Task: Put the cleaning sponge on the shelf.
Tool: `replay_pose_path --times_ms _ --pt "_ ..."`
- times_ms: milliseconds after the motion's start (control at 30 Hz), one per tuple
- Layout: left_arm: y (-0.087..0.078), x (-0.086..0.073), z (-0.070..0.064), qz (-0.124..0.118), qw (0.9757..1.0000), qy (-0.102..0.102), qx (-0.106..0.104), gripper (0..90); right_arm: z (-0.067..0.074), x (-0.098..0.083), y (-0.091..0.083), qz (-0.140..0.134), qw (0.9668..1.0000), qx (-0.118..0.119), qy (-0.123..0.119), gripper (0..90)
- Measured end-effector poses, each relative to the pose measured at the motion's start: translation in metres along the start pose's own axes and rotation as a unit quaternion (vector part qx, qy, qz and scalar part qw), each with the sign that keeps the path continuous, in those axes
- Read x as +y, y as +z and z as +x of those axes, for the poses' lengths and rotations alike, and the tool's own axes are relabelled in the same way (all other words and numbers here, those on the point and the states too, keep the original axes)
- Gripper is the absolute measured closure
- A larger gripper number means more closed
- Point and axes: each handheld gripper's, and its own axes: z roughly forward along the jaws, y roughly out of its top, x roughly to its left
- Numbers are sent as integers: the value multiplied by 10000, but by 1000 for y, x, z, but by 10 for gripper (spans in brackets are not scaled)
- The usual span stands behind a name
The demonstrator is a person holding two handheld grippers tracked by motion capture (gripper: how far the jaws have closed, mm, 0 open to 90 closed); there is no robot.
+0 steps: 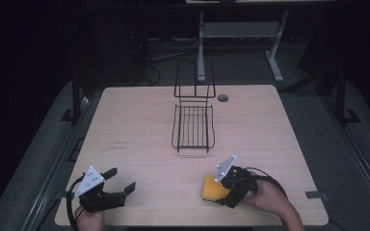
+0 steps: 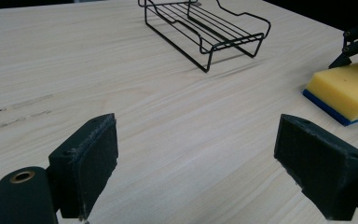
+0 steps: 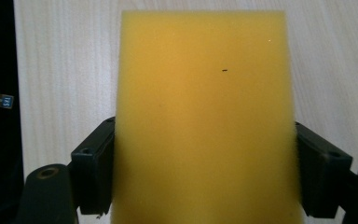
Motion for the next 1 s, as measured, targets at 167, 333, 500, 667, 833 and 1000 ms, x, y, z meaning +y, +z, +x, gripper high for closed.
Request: replay_pose_path --times_ms 167,333,500,667,833,1000 --pt "0 0 0 -4 10000 13 -8 128 -2 7 -5 38 10000 14 -78 216" --pt "0 0 1 -9 10000 -2 -2 128 -6 18 -9 106 9997 70 -187 216" --pt "0 1 0 19 10000 39 -13 128 -10 26 -13 117 9996 108 -218 216" --pt "1 1 0 25 10000 30 -17 128 -15 34 -17 157 9994 140 -286 216" --pt "1 1 0 22 10000 28 -21 128 -19 39 -18 167 9993 174 -290 216" --pt "1 1 0 12 10000 21 -15 128 -24 46 -20 156 9990 211 -351 216"
